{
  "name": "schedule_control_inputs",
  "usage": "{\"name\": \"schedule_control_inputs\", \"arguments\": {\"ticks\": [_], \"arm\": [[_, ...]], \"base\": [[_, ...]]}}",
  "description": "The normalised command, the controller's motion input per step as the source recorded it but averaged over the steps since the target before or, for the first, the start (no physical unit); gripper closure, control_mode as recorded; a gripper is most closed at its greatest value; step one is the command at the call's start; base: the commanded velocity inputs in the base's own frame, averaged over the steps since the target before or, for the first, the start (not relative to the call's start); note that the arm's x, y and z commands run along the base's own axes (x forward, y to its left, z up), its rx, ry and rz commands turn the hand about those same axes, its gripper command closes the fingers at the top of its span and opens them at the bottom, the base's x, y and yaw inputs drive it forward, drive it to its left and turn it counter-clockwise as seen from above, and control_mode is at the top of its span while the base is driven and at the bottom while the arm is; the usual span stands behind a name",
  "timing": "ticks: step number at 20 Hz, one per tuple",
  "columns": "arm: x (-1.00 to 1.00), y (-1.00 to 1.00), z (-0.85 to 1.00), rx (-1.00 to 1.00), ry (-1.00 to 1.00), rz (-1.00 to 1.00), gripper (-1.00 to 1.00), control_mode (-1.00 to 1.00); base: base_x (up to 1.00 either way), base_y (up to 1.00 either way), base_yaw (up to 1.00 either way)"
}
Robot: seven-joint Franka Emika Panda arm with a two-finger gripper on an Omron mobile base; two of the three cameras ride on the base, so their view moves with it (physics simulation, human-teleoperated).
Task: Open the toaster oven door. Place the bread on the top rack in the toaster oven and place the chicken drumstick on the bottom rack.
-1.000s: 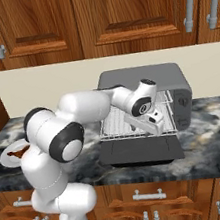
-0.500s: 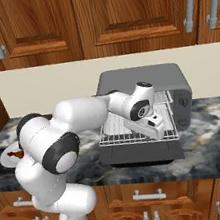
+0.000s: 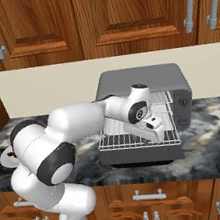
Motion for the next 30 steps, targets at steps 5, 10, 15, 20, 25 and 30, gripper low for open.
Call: {"name": "schedule_control_inputs", "arguments": {"ticks": [5,10,15,20,25,30], "arm": [[-0.58,0.0,-0.76,-0.04,0.2,0.0,1.0,-1.0],[-0.38,-0.07,-0.09,0.11,0.01,0.0,1.0,-1.0],[-0.54,-0.03,0.37,0.16,-0.09,0.0,1.0,-1.0],[-0.27,0.09,0.36,0.02,-0.05,0.0,1.0,-1.0],[-0.33,0.16,0.27,-0.01,0.0,0.0,1.0,-1.0],[-0.41,0.39,0.03,-0.07,0.0,0.0,1.0,-1.0]], "base": [[0.0,0.0,0.0],[0.0,0.0,0.0],[0.0,0.0,0.0],[0.0,0.0,0.0],[0.0,0.0,0.0],[0.0,0.0,0.0]]}}
